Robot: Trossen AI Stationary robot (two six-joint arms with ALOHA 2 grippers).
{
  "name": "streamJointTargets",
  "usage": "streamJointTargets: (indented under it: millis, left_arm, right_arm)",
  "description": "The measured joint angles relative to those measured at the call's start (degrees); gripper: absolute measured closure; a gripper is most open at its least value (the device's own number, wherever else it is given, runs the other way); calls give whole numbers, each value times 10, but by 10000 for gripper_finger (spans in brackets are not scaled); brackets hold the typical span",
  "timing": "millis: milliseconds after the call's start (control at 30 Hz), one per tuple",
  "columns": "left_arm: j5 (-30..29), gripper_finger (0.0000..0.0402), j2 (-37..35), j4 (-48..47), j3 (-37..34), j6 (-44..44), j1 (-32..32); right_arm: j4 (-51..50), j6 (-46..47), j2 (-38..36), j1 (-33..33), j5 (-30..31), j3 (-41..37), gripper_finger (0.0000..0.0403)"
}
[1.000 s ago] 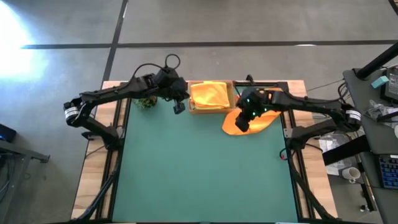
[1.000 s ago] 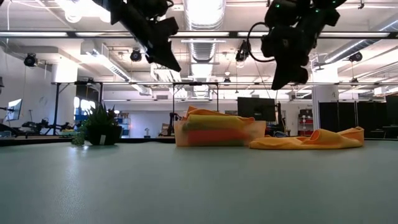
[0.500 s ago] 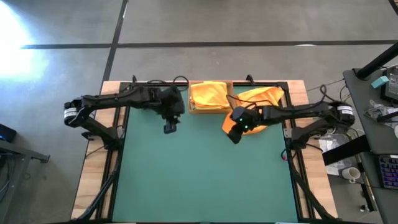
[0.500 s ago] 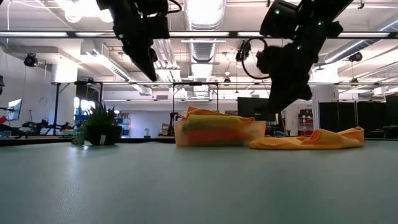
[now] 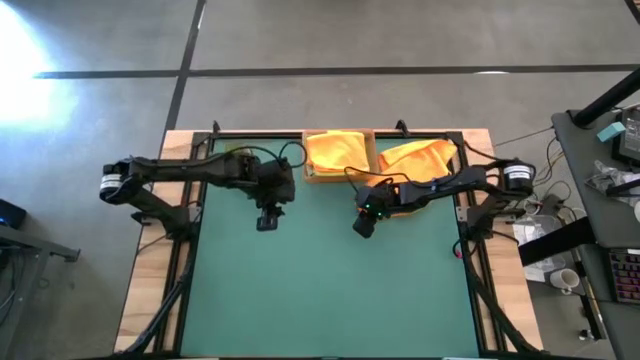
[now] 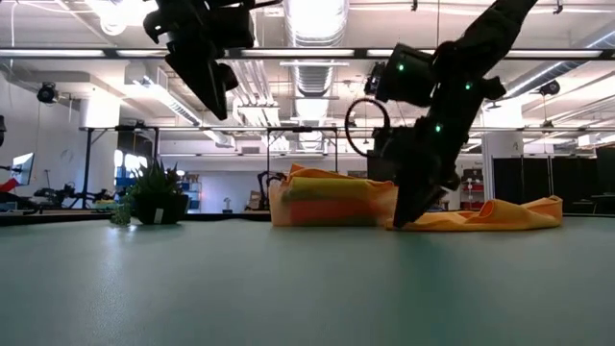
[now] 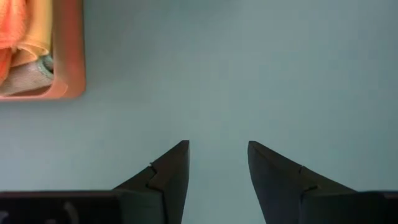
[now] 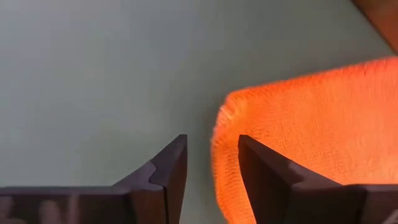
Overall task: Fold microfiber towels
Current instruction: Fold the orange microfiber towel
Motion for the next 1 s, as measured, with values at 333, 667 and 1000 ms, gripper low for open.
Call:
streamJointTargets:
  millis: [333,667,1000]
  left_arm:
    - [-1,253,-1,0,-32,-2,-4]
    - [-1,253,-1,15,-78,-15,-4]
    - [-1,253,-1,70,-130,-12,-4]
  right_arm:
    - [-6,25,48,2,1,42,348]
    - [1,33,50,44,-3,136,394]
    - [1,60,49,105,-18,229,394]
